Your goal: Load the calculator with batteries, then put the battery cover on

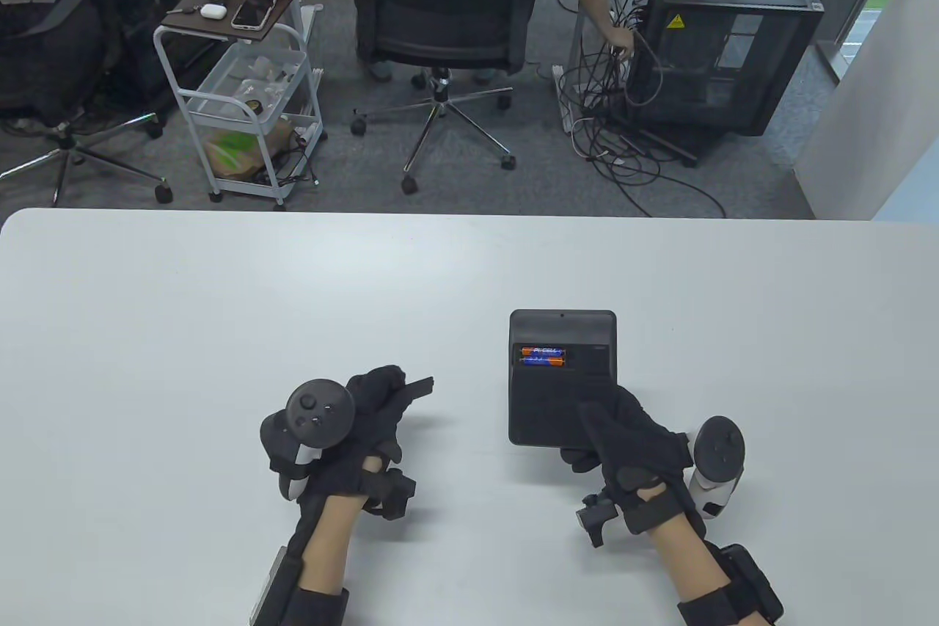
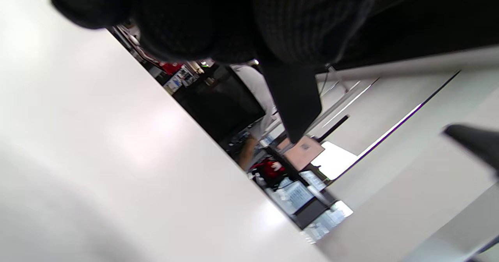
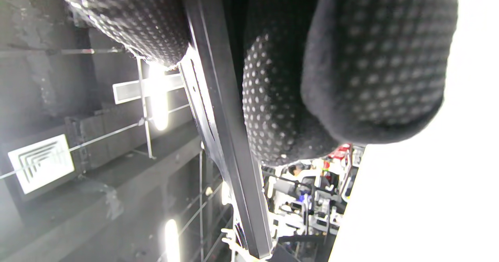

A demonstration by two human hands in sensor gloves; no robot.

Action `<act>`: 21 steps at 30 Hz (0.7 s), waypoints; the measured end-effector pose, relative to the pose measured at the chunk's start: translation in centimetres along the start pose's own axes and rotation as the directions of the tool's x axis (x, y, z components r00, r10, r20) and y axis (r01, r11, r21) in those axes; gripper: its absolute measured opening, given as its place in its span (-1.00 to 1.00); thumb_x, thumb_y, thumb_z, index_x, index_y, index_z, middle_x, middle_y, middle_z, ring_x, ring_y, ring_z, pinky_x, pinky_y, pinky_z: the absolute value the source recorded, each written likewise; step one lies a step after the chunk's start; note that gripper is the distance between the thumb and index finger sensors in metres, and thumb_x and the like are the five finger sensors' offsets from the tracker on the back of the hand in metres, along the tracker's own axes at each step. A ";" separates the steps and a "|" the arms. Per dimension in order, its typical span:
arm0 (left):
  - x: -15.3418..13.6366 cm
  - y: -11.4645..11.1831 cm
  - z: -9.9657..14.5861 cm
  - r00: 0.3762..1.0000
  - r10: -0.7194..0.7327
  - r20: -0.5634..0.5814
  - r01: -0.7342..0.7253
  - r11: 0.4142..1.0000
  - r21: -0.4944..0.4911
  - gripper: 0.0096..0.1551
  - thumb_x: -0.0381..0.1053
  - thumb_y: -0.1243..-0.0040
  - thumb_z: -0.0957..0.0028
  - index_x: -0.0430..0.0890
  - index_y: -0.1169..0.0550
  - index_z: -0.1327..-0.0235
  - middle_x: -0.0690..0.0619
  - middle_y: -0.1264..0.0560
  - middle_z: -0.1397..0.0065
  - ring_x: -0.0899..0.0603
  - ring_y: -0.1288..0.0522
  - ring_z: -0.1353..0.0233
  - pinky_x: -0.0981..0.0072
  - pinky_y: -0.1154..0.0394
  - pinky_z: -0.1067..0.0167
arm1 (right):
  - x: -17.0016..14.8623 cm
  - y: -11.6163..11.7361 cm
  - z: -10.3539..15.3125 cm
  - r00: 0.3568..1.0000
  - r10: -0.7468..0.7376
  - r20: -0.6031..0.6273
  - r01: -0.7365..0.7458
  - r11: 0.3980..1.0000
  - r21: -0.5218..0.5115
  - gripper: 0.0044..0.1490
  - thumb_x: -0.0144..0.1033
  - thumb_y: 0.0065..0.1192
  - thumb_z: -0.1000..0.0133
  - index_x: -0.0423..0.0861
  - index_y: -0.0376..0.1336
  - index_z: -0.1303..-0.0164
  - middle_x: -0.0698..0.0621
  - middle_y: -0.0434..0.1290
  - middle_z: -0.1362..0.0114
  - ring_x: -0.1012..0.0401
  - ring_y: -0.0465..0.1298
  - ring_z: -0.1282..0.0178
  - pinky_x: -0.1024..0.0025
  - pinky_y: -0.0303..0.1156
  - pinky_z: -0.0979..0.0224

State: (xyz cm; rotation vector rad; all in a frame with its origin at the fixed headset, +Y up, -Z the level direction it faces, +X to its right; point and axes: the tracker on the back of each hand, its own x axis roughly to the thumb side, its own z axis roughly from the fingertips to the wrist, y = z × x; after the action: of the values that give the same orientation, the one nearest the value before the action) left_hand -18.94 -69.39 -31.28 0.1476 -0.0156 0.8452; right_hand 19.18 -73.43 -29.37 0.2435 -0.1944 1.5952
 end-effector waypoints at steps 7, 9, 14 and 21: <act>0.8 0.7 0.5 0.972 0.210 0.107 -0.213 0.977 0.024 -0.52 0.07 -0.40 0.09 0.06 -0.60 -0.12 0.01 -0.61 -0.11 -0.09 -0.64 0.02 -0.12 -0.54 -0.10 | 0.2 0.8 0.1 1.000 0.019 0.008 -0.019 0.999 0.031 -0.28 -0.06 0.37 -0.06 -0.28 0.28 -0.26 -0.15 0.63 0.05 -0.02 0.76 0.38 0.27 0.74 0.41; 1.0 0.9 0.6 0.961 0.253 0.115 -0.257 0.966 0.025 -0.52 0.06 -0.40 0.09 0.04 -0.60 -0.12 0.01 -0.61 -0.10 -0.10 -0.65 0.02 -0.13 -0.54 -0.10 | 0.3 0.9 0.2 0.999 0.035 0.016 -0.036 0.999 0.038 -0.28 -0.06 0.37 -0.06 -0.28 0.28 -0.26 -0.15 0.63 0.05 -0.02 0.76 0.38 0.27 0.74 0.41; 1.6 1.1 0.8 0.941 0.314 0.127 -0.316 0.949 0.002 -0.50 0.07 -0.42 0.10 0.02 -0.61 -0.12 0.01 -0.64 -0.08 -0.09 -0.68 0.05 -0.14 -0.55 -0.09 | 0.3 1.1 0.3 0.999 0.046 0.019 -0.046 0.998 0.049 -0.28 -0.07 0.37 -0.06 -0.28 0.28 -0.26 -0.15 0.63 0.05 -0.03 0.76 0.38 0.27 0.74 0.41; 2.0 0.4 0.8 0.912 0.394 0.115 -0.386 0.919 -0.085 -0.48 0.05 -0.44 0.11 -0.03 -0.61 -0.13 0.01 -0.67 -0.10 -0.09 -0.71 0.04 -0.14 -0.57 -0.09 | 0.2 1.7 0.5 0.994 0.109 0.012 -0.110 0.993 0.048 -0.28 -0.08 0.37 -0.06 -0.30 0.29 -0.25 -0.17 0.63 0.06 -0.04 0.76 0.39 0.25 0.74 0.42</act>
State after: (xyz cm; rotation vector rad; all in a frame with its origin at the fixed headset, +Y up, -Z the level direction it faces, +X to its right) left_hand -17.84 -67.74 -30.28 0.1446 -0.1985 1.2337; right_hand 17.47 -73.41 -28.79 0.2825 -0.1790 1.7094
